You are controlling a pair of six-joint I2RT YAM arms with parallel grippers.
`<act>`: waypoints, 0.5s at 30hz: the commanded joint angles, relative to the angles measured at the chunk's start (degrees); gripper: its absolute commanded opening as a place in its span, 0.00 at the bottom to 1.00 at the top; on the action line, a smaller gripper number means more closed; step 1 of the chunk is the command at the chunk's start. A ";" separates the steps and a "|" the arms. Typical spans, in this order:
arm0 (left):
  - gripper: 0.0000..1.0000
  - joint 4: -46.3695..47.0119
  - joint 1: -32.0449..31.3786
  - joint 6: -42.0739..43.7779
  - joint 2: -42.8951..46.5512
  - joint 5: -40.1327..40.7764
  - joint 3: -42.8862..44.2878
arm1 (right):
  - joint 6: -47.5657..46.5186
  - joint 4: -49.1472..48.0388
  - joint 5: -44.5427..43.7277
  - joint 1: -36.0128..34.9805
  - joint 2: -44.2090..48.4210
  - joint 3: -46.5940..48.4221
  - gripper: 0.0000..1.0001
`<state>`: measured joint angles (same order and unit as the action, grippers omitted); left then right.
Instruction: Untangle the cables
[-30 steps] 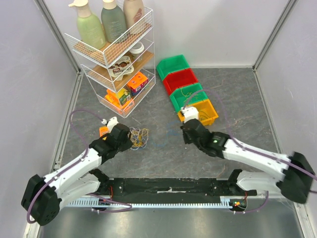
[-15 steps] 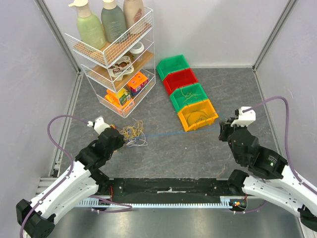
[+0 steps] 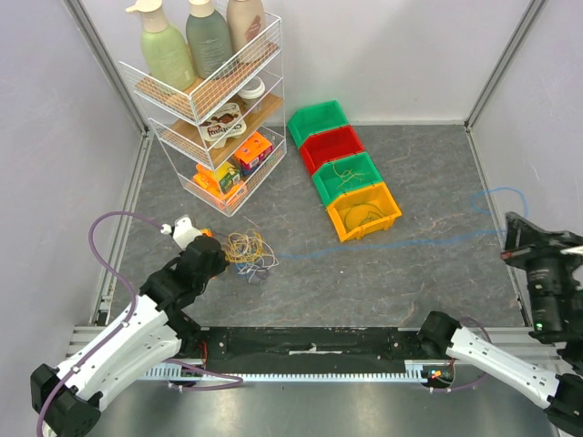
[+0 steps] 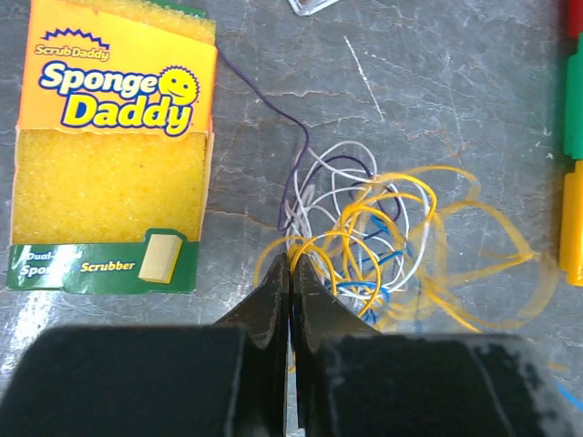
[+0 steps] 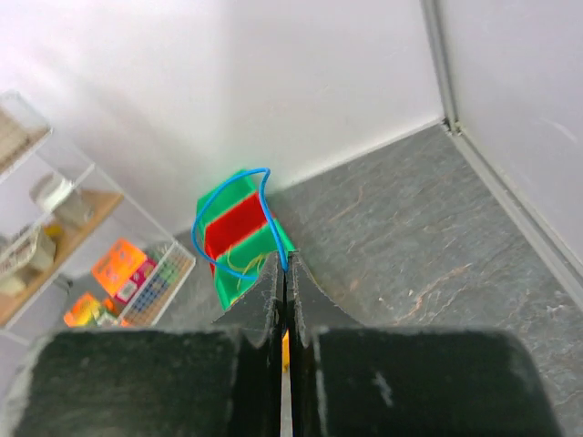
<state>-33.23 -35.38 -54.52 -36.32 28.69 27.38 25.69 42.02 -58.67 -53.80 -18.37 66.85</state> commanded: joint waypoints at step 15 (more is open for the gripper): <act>0.02 4.04 0.13 6.78 -3.41 -3.36 0.84 | -4.25 -2.12 -0.92 0.01 -4.74 -0.40 0.00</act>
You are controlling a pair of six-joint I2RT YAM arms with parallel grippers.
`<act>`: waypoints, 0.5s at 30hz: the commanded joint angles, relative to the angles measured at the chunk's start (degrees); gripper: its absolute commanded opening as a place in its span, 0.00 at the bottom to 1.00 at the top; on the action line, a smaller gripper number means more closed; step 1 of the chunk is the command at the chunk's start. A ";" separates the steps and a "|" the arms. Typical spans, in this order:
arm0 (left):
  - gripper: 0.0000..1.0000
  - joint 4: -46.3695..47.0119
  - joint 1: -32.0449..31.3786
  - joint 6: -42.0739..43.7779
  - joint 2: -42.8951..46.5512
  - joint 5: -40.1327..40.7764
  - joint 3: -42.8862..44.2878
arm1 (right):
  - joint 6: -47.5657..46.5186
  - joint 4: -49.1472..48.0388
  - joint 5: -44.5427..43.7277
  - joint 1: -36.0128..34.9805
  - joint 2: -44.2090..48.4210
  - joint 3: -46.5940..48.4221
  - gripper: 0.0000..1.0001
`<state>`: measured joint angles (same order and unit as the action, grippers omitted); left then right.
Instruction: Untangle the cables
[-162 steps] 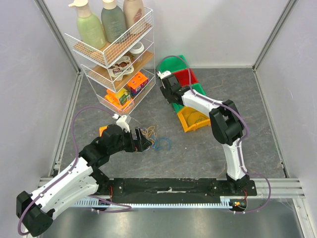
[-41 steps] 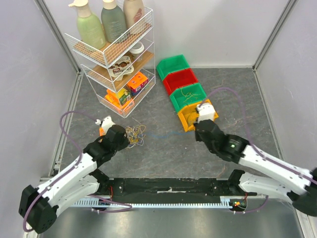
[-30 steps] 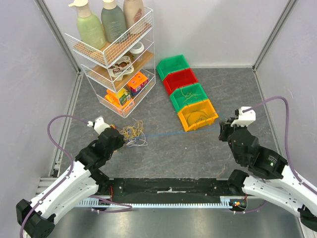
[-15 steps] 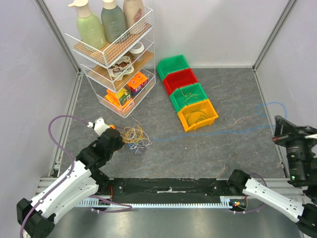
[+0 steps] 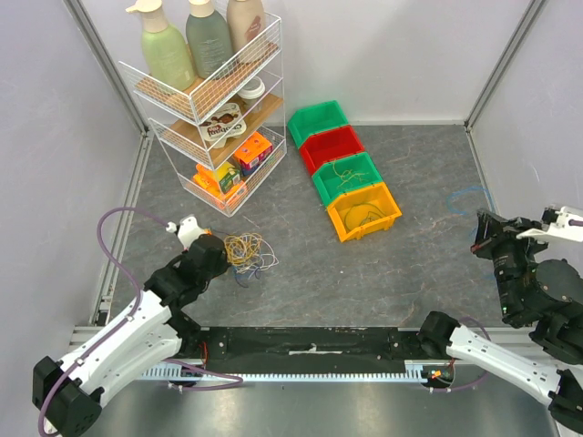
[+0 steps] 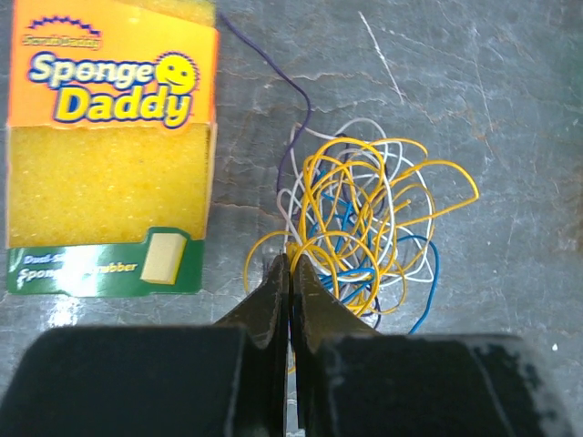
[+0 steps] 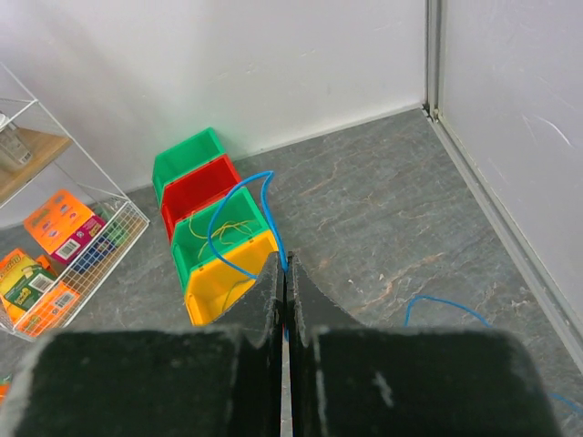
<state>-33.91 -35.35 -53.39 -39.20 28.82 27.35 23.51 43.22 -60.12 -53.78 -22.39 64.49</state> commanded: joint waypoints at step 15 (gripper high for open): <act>0.79 6.67 0.11 15.32 4.40 -12.55 8.15 | -5.57 -12.45 11.95 -0.01 -19.69 4.41 0.00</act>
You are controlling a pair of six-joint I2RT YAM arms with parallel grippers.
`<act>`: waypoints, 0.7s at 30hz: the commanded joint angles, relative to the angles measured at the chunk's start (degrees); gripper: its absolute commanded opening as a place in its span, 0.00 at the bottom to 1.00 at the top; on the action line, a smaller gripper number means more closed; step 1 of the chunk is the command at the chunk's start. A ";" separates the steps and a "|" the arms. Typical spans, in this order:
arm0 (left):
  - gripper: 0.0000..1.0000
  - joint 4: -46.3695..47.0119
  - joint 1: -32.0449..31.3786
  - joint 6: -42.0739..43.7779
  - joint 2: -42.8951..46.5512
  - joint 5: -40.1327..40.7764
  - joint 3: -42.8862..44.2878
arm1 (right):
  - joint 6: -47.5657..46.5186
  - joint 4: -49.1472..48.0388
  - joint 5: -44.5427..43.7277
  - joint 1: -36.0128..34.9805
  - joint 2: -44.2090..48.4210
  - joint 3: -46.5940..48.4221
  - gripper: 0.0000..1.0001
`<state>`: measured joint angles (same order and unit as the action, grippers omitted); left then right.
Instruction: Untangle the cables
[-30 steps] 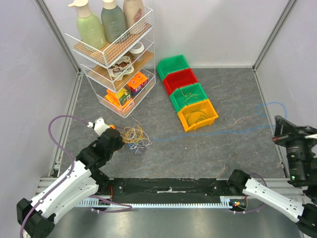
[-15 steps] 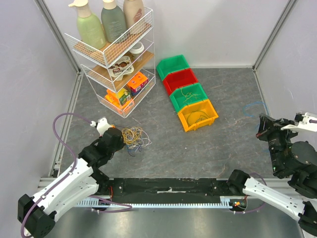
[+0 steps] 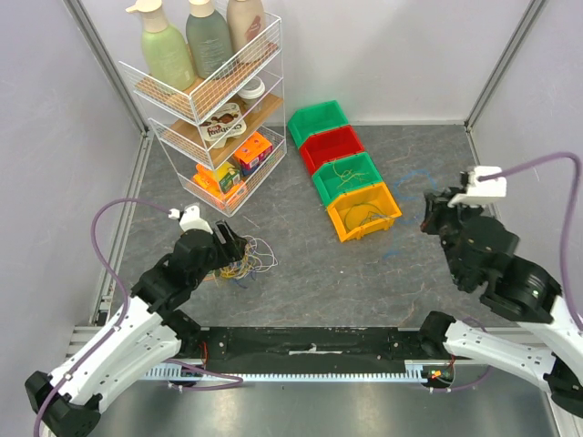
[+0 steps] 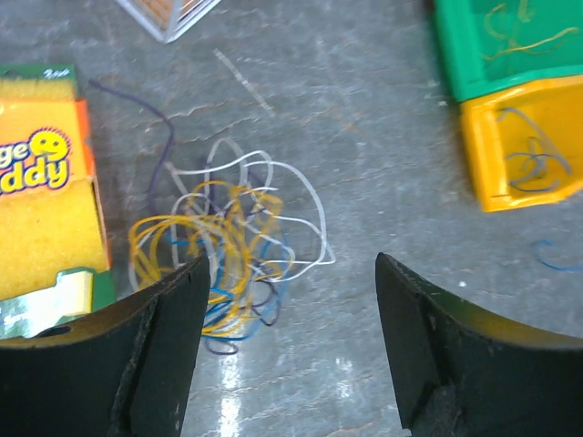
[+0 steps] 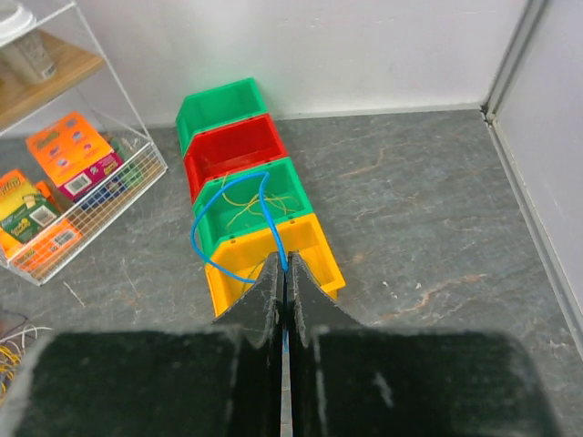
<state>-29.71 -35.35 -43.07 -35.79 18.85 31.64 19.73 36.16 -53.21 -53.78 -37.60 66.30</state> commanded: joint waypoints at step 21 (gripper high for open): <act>0.82 8.97 0.29 15.73 -18.17 -15.16 14.94 | -12.16 -18.76 11.55 -0.01 -24.61 18.66 0.00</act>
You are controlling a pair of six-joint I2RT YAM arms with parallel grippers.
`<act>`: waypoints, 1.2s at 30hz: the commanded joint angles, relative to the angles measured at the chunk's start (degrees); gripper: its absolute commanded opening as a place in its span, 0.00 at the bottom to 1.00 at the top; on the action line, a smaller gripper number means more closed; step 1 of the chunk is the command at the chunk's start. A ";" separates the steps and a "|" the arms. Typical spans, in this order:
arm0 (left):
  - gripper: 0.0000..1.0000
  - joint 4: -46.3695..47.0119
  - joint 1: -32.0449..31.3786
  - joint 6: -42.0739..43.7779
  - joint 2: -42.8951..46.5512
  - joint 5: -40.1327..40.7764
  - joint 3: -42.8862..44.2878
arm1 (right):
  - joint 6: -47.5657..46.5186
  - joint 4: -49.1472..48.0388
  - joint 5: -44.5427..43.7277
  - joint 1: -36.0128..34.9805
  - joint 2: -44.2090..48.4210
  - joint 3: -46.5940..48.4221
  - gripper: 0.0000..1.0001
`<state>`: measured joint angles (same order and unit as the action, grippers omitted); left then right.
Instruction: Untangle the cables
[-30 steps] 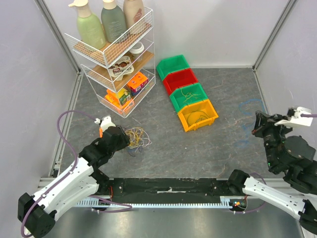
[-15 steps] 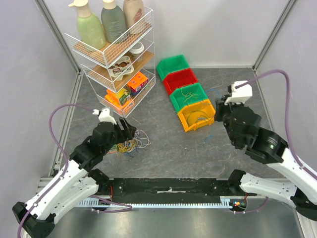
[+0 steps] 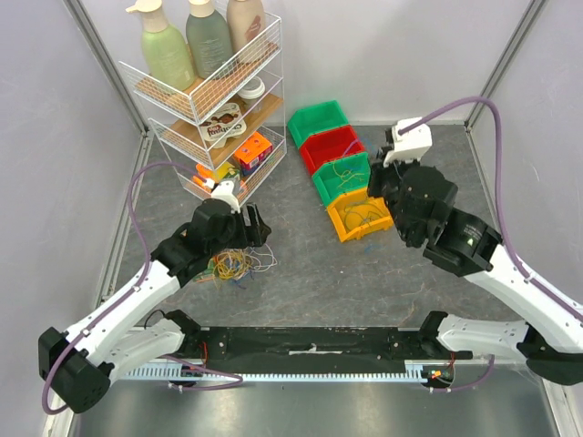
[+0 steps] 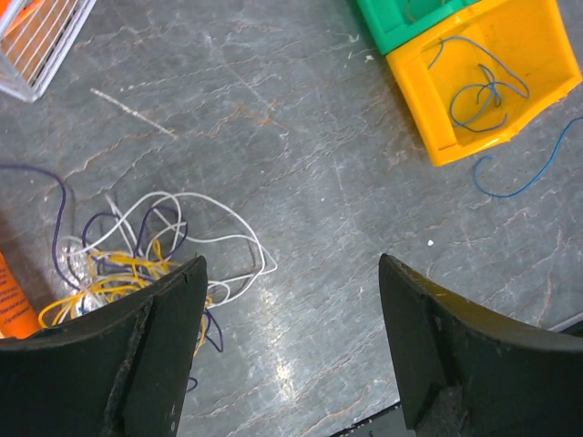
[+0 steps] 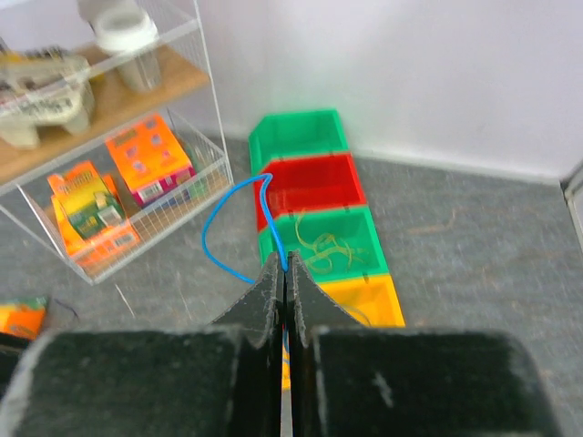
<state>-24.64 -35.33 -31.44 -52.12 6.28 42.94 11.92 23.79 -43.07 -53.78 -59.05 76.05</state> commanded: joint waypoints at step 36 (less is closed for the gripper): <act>0.82 2.41 2.28 4.81 -0.09 -8.57 5.48 | -3.93 -10.79 11.33 26.00 -14.43 16.66 0.00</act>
<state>-21.41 -33.43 -29.63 -52.77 -0.69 44.66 7.14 14.63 -33.39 -28.42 -74.70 87.50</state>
